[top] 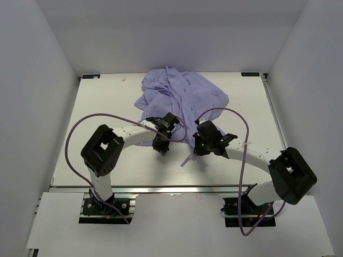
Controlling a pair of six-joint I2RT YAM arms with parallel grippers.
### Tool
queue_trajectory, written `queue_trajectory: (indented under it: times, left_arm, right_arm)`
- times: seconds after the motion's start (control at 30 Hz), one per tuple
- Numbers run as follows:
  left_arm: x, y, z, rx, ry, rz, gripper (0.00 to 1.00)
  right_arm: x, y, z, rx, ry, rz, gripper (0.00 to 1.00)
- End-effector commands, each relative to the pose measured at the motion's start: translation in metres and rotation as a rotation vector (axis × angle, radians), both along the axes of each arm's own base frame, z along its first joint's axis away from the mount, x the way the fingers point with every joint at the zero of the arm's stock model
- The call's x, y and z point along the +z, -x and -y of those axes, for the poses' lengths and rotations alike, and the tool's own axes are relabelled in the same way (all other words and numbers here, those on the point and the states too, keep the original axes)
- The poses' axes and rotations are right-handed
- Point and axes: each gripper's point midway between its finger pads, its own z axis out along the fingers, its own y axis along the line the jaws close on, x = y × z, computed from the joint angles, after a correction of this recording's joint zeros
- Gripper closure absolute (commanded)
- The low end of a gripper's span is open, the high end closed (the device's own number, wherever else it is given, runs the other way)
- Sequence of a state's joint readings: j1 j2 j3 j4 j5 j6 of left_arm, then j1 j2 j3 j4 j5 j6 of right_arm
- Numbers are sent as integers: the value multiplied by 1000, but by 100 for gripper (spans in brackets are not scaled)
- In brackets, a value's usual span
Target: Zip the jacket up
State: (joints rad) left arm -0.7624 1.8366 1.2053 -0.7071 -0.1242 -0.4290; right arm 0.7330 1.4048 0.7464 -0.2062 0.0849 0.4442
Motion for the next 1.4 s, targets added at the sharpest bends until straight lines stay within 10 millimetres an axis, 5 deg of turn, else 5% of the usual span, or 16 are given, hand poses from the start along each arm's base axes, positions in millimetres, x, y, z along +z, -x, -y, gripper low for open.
queue_trajectory:
  times: [0.0, 0.13, 0.3, 0.63, 0.97, 1.37]
  left_arm:
    - [11, -6, 7, -5, 20, 26, 73]
    - [13, -5, 13, -2, 57, 24, 100]
    - [25, -3, 30, -15, 177, 44, 100]
    - [107, -6, 61, -43, 519, 232, 100]
    - [192, -10, 60, 36, 793, 463, 100]
    - [226, -8, 61, 93, 972, 537, 100]
  right_arm:
    - [4, 3, -2, 15, -37, -3, 100]
    - [1, 4, -2, 38, -67, 4, 100]
    - [12, 16, -21, 146, -222, 30, 100]
    - [71, -3, -46, 207, -484, 222, 100]
    - [147, -15, -26, 128, -717, 466, 100]
    - [183, -8, -24, 181, -800, 584, 100]
